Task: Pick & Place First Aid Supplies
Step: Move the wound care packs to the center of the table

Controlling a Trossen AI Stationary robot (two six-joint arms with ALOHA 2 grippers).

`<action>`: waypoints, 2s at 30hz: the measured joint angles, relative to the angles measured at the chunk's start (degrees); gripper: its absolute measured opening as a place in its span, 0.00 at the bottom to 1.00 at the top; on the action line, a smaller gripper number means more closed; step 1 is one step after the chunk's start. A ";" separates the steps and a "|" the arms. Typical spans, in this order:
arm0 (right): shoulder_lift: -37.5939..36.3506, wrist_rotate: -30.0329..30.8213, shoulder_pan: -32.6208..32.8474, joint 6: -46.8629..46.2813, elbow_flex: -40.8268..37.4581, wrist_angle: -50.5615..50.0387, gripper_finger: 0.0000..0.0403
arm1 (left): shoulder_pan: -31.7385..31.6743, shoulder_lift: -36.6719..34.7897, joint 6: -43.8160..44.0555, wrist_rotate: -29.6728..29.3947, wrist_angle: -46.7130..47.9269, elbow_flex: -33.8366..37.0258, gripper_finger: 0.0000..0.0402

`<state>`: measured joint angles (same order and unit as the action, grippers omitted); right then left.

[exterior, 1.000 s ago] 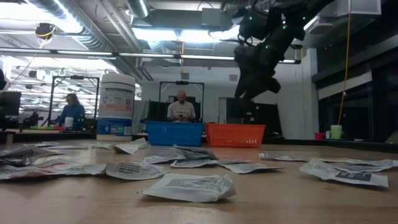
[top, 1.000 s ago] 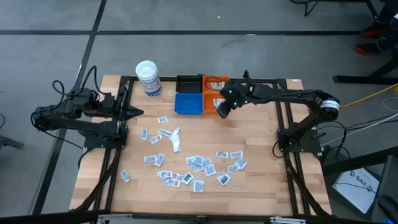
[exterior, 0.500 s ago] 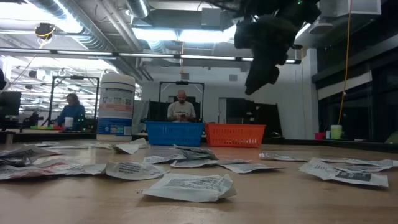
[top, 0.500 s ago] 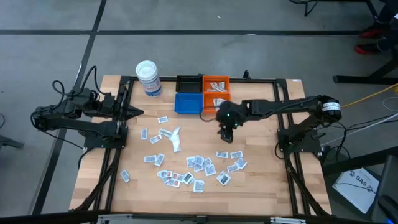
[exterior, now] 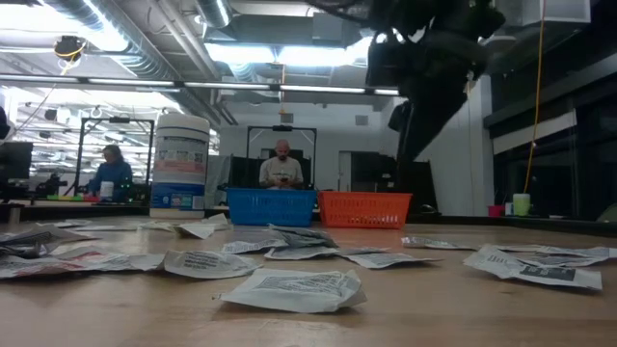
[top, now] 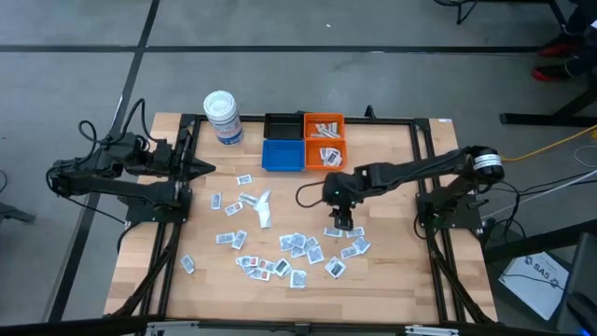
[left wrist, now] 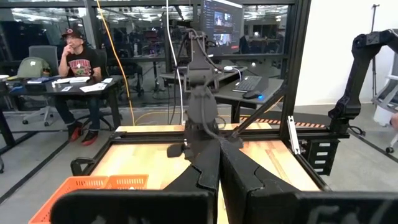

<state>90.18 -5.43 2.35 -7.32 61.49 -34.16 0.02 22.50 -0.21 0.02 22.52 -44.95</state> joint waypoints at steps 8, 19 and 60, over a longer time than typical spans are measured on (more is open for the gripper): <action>4.43 -0.14 3.17 1.02 0.00 2.85 0.44 | 0.02 0.00 0.00 -0.01 0.00 0.00 0.01; 7.59 -0.17 7.88 3.49 0.00 -1.34 0.44 | -0.01 0.00 -0.03 -0.01 0.00 0.00 0.01; 8.06 0.22 9.19 -7.20 -7.30 3.33 0.03 | 0.02 -0.02 -0.01 0.01 0.00 0.00 0.01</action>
<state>98.24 -5.21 11.53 -14.52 54.19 -30.83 0.03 22.48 -0.21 0.03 22.52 -44.95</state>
